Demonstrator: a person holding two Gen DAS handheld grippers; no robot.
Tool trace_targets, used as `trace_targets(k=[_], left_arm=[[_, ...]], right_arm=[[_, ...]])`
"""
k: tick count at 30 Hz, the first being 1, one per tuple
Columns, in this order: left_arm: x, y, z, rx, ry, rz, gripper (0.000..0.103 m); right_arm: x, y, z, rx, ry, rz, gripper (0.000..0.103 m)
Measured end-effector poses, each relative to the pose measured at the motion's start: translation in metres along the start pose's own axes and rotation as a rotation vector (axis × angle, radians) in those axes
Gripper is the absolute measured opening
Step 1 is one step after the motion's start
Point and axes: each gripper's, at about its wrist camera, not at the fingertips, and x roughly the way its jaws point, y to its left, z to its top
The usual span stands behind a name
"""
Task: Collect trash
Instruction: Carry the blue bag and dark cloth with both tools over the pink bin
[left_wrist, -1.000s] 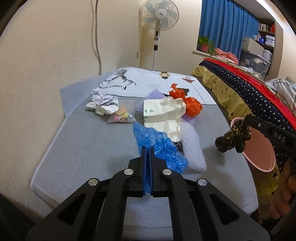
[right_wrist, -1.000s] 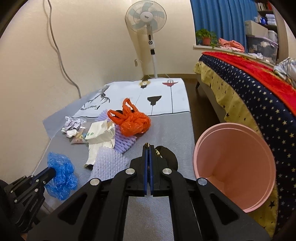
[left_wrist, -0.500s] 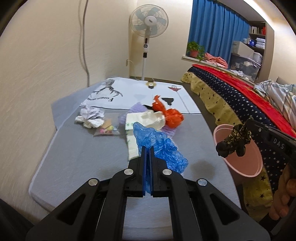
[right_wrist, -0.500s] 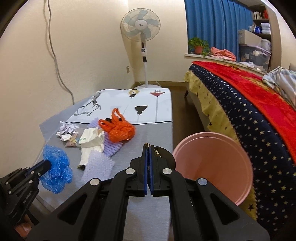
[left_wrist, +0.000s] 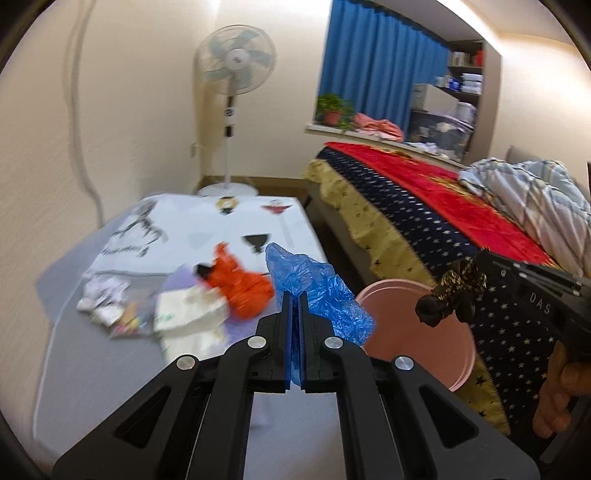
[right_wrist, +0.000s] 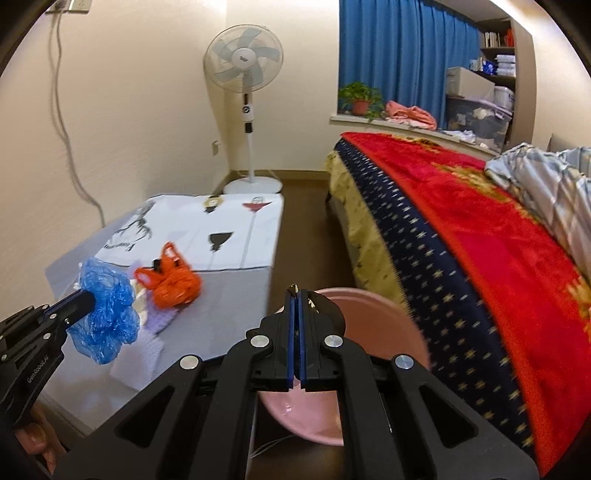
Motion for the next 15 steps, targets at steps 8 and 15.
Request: trace_targets(k=[8,15], left_arm=[[0.047,-0.042,0.011,0.036,0.027,-0.106,0.002],[0.087,-0.073,-0.011,0.032,0.09,-0.149,0.002]], right_arm=[[0.006,-0.048,0.018,-0.011,-0.035,-0.077,0.002],[0.029,-0.077,0.002,0.083,-0.001,-0.118,0.002]])
